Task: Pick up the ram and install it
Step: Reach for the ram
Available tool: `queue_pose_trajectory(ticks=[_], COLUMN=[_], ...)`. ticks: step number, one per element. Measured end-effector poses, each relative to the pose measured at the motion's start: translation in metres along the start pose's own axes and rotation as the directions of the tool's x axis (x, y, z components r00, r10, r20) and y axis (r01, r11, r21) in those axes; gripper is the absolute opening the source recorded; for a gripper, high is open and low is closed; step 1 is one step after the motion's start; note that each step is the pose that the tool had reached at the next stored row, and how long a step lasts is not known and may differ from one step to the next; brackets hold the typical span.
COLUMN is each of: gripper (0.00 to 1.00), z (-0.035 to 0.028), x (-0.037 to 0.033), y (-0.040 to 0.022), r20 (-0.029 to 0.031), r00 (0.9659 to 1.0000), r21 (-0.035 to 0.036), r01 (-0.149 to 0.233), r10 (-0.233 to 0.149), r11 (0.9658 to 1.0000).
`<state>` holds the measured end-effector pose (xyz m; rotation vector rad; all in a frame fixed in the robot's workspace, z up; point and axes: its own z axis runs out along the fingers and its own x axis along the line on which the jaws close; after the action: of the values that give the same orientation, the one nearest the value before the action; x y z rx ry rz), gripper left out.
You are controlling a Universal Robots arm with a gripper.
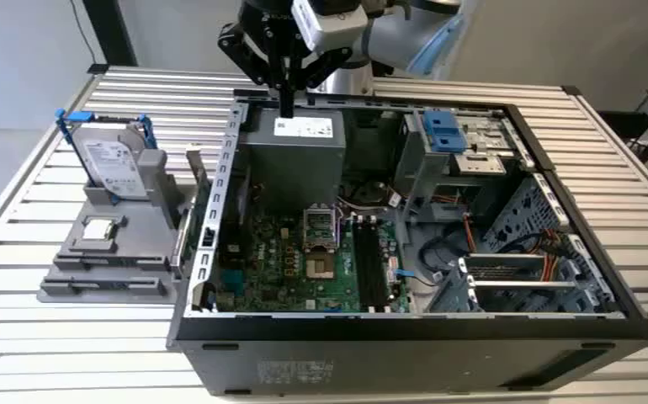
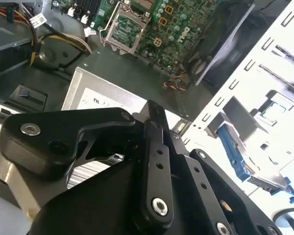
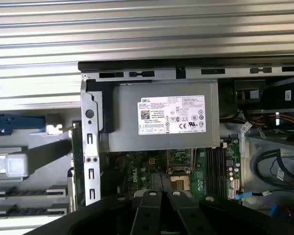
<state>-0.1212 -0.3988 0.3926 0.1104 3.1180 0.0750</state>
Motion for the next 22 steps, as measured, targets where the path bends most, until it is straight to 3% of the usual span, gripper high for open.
queue_pose_trajectory(ticks=[13, 22], gripper=[0.0, 0.0], z=[-0.0001, -0.0003], x=[0.0035, 0.0135], y=[-0.0003, -0.001], r20=[-0.0001, 0.0], r00=[1.0, 1.0], r21=[0.0001, 0.0001], r01=[0.0, 0.0], r10=[0.0, 0.0], r11=[1.0, 1.0])
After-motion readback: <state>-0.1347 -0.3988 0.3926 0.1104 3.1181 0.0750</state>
